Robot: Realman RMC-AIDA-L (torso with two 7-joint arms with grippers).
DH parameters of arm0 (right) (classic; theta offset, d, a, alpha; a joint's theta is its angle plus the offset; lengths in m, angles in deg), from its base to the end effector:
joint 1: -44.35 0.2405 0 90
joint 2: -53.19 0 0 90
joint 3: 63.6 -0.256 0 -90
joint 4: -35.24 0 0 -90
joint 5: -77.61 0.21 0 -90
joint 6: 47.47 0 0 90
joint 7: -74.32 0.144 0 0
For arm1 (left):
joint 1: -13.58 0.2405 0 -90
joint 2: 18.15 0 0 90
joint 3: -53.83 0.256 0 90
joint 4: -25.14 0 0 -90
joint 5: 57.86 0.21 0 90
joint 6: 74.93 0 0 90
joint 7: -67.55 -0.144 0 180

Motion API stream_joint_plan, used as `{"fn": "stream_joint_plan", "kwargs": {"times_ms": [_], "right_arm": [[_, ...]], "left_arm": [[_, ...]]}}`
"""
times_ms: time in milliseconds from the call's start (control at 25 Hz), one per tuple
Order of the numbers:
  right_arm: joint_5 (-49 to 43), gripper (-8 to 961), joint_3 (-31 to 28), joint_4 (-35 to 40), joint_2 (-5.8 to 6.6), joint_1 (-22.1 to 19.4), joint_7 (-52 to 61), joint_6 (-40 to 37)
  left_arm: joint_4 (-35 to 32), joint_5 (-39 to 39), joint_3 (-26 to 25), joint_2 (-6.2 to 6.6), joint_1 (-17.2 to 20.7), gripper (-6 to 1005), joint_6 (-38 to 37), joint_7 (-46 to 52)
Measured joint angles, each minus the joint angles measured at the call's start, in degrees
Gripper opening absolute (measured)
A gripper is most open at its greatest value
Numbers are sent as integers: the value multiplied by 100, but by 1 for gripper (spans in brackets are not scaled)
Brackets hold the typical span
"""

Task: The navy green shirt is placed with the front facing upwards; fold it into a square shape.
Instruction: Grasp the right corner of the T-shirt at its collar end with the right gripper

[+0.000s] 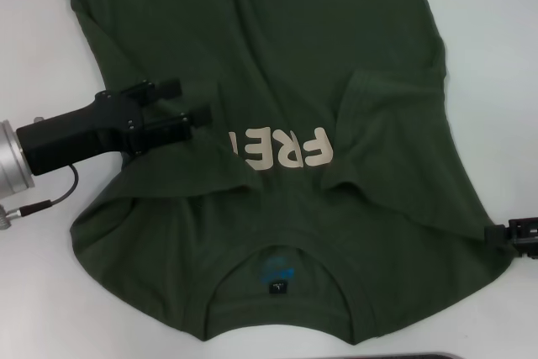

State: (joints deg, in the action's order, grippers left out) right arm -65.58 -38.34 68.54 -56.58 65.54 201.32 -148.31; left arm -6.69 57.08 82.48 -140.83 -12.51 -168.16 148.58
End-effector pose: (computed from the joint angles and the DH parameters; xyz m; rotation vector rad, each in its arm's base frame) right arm 0.3750 0.2302 0.0521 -2.1939 2.1803 0.3346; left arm -0.2785 0.2931 -0.0196 -2.5613 -0.9458 -0.9819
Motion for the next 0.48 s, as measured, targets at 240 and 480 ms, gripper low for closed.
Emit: {"fn": "stream_joint_plan", "kwargs": {"times_ms": [240,480], "right_arm": [[0,770,5,1,-6,75,52,1],[-28,753,16,1,-12,100,76,1]], "left_arm": [[-2,-11,0,0,-14,888,56,0],[-9,-14,0,0,-30,887,69,10]]}}
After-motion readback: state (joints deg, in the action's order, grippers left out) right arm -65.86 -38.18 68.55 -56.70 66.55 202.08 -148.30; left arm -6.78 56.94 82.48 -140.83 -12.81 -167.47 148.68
